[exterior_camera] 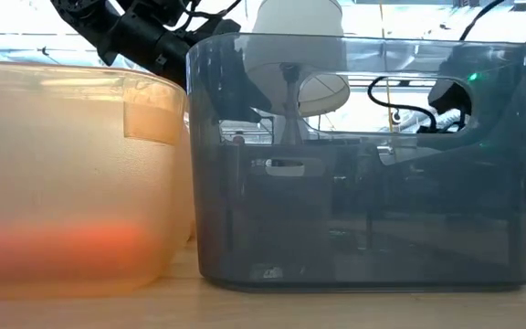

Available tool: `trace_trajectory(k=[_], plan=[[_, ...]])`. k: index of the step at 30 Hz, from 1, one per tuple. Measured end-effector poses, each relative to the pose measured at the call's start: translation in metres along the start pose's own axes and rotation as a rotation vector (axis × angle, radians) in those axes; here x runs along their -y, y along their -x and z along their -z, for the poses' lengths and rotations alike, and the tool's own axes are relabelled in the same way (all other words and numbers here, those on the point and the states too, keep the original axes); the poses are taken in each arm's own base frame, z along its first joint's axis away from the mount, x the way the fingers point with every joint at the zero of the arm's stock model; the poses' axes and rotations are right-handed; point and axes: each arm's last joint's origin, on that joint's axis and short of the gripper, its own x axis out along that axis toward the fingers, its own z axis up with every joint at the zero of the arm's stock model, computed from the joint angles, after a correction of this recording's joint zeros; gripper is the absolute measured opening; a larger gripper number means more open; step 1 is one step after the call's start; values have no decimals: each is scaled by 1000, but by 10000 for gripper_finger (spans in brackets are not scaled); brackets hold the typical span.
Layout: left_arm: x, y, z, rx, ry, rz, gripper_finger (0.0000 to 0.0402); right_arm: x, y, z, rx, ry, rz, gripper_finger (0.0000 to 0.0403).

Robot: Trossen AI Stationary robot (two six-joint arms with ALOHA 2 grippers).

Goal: Pick & Place Markers
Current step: Put the brown marker pen into the white bin

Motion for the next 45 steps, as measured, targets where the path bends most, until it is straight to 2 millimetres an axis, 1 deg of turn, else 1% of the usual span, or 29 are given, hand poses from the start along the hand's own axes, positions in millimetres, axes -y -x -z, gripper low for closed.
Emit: trace_trajectory(k=[2,5,12,15,22,25,28,32,36,40,45], plan=[[0,0,0,-2,-1,-1,186,-3,4,-6,7,39,-36,164],[0,0,0,-2,-1,-1,182,-4,9,-13,69,11,-29,164],[0,0,0,-3,-1,-1,189,11,12,-9,132,-24,186,164],[0,0,0,-3,-1,0,196,15,11,-11,172,-53,254,164],[0,0,0,-1,-1,0,203,23,6,-10,65,-49,249,164],[0,0,0,0,0,1,198,27,3,-5,-3,-24,220,164],[0,0,0,0,4,1,191,31,0,4,-57,-47,182,164],[0,0,0,1,5,1,184,37,-5,20,-82,-59,140,164],[0,0,0,3,5,1,180,39,-8,27,-84,-62,106,163],[0,0,0,2,4,1,182,39,-8,29,-120,-53,63,142],[0,0,0,1,4,1,189,38,-8,30,-138,-56,46,83]])
